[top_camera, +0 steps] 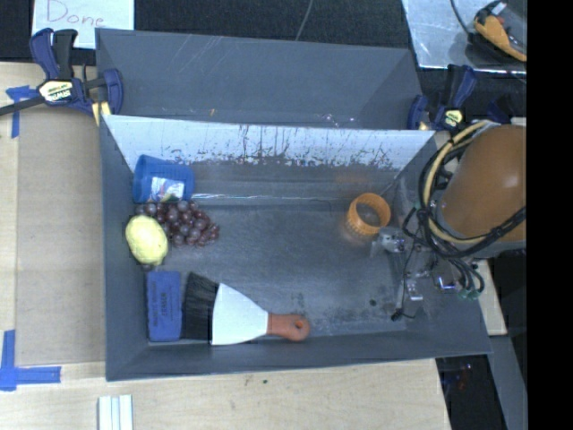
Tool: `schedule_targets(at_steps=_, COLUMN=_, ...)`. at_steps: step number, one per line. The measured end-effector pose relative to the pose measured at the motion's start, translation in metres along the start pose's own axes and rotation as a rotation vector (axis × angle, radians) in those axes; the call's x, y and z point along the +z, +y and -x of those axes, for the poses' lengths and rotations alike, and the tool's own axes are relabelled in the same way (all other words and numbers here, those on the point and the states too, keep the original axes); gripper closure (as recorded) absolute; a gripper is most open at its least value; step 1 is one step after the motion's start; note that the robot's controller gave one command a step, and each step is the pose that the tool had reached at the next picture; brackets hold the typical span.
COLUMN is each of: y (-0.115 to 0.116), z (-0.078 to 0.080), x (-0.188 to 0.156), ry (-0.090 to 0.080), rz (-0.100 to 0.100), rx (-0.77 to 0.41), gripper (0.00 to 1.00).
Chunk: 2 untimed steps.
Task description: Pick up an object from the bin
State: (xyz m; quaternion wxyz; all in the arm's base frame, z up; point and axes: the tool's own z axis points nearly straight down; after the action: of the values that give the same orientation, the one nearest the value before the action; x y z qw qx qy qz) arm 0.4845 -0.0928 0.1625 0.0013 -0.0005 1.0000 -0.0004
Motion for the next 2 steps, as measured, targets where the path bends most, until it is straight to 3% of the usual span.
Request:
schedule_targets(at_steps=1, y=0.011, z=0.000, x=0.092, ry=-0.001, rz=-0.001, rx=0.031, gripper=0.00)
schedule_targets(at_steps=2, y=-0.025, z=0.103, x=0.025, ry=-0.019, rz=-0.005, rx=-0.034, gripper=0.00)
